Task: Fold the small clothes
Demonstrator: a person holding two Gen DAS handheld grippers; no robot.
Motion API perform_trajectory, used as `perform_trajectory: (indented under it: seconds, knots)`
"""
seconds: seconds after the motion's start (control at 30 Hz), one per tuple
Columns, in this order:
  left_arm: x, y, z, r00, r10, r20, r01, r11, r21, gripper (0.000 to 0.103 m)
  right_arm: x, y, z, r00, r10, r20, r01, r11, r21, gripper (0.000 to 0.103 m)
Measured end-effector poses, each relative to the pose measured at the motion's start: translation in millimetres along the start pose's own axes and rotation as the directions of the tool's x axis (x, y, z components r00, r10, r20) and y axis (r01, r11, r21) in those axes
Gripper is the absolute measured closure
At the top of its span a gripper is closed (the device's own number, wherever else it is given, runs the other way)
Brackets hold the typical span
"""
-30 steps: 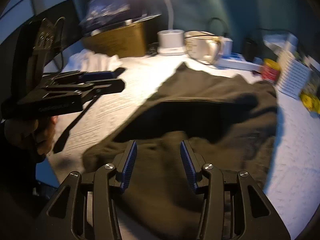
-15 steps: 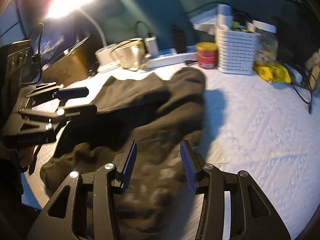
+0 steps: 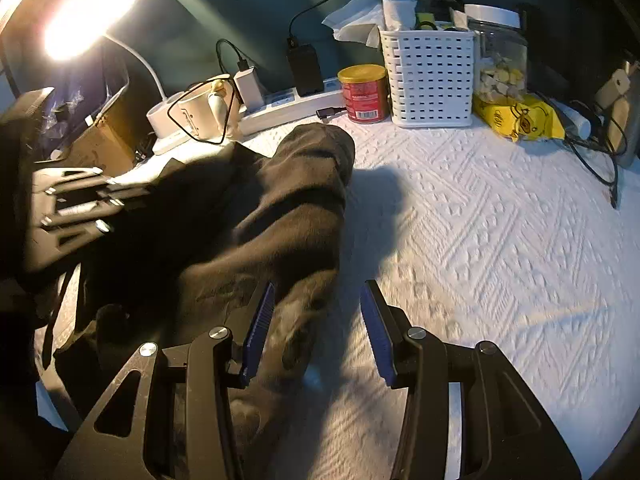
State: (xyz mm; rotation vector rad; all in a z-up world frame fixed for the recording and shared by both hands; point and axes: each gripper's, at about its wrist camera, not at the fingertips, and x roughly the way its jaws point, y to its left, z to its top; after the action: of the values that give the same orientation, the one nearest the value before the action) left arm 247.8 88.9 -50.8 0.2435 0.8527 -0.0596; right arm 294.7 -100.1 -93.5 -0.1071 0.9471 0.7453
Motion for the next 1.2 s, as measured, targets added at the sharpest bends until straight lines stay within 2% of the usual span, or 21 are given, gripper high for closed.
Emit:
perform_trajectory:
  seconds: [0.1, 0.27, 0.3, 0.43, 0.57, 0.63, 0.7, 0.77, 0.83, 1.07, 1.2]
  knots:
    - [-3.3, 33.9, -11.2, 1.0, 0.01, 0.018, -0.008, 0.993, -0.122, 0.1, 8.5, 3.5, 8.5, 1.0, -0.003, -0.002, 0.003, 1.0, -0.011, 0.055]
    - [-2.9, 75.2, -34.3, 0.999, -0.004, 0.049, 0.018, 0.957, -0.29, 0.1, 29.9, 6.3, 26.6, 1.0, -0.021, 0.003, 0.021, 0.999, -0.039, 0.055]
    - [1.6, 79.4, -37.8, 0.999, -0.018, 0.039, 0.03, 0.95, -0.31, 0.1, 35.2, 5.2, 30.7, 1.0, -0.026, 0.003, 0.026, 0.999, -0.036, 0.055]
    - [29.8, 102.1, -54.4, 0.992, -0.126, -0.01, 0.109, 0.891, -0.44, 0.099, 48.6, 3.0, 41.7, 1.0, -0.022, 0.008, 0.023, 1.0, -0.021, 0.055]
    - [41.2, 102.8, -53.4, 0.989, -0.143, -0.034, 0.114, 0.891, -0.44, 0.095, 59.4, 4.3, 47.7, 1.0, -0.02, -0.002, 0.02, 1.0, -0.02, 0.055]
    - [44.2, 102.9, -49.5, 0.991, -0.125, -0.047, 0.093, 0.898, -0.43, 0.093, 64.0, 4.9, 48.8, 1.0, -0.023, -0.007, 0.023, 0.999, -0.024, 0.055]
    - [47.0, 104.1, -46.4, 0.99, -0.136, -0.035, 0.109, 0.902, -0.417, 0.093, 68.7, 5.1, 49.3, 1.0, -0.028, -0.013, 0.027, 0.999, -0.022, 0.055]
    - [48.0, 106.8, -45.3, 0.993, -0.12, -0.015, 0.105, 0.913, -0.395, 0.094, 71.8, 5.2, 49.6, 0.999, -0.03, -0.02, 0.03, 0.999, -0.017, 0.055]
    - [49.8, 109.9, -45.2, 0.996, -0.091, -0.017, 0.078, 0.923, -0.377, 0.102, 71.3, 5.3, 50.0, 0.999, -0.033, -0.02, 0.033, 0.999, -0.017, 0.055]
    - [50.0, 119.8, -47.5, 0.999, -0.05, 0.017, 0.053, 0.917, -0.396, 0.102, 64.2, 4.2, 49.7, 0.999, -0.044, -0.015, 0.044, 0.999, -0.012, 0.055]
    - [49.3, 120.3, -43.7, 1.0, -0.026, 0.011, 0.028, 0.923, -0.384, 0.101, 54.6, 5.4, 47.5, 0.999, -0.048, 0.002, 0.048, 0.999, -0.009, 0.055]
